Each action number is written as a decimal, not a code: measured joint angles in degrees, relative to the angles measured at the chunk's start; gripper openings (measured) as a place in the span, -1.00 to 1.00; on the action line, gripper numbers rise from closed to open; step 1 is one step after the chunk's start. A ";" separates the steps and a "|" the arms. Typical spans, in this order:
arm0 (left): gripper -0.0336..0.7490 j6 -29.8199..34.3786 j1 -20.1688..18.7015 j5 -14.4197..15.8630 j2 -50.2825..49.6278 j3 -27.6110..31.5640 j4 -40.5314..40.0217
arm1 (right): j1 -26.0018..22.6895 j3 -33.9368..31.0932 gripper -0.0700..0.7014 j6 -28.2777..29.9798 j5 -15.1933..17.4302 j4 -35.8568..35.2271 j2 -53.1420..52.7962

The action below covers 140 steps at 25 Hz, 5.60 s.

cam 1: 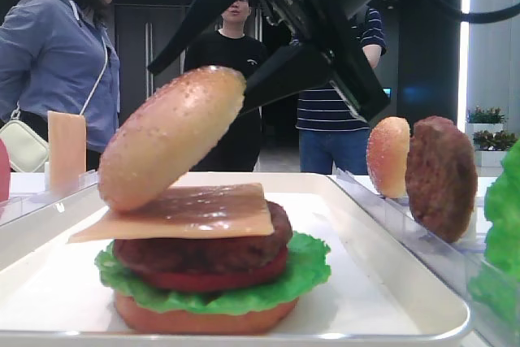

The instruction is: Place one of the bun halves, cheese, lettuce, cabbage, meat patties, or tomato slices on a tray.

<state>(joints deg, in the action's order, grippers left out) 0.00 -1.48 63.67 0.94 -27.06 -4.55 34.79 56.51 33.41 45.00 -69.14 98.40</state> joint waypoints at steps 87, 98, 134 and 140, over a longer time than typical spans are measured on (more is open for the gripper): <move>0.86 0.00 0.00 0.00 0.00 0.00 0.00 | -37.02 6.40 0.54 -30.85 24.96 68.08 -24.75; 0.86 0.00 0.00 0.00 0.00 0.00 0.00 | -37.06 -10.92 0.54 -31.06 25.01 68.47 -45.45; 0.86 0.00 0.00 0.00 0.00 0.00 0.00 | -37.06 -28.00 0.54 -31.06 20.58 67.43 -98.82; 0.86 0.00 0.00 0.00 0.00 0.00 0.00 | -37.06 -28.00 0.54 -31.06 20.56 67.37 -98.82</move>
<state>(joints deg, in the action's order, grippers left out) 0.00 -1.48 63.67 0.94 -27.06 -4.55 -2.27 28.51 2.35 65.56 -1.77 -0.42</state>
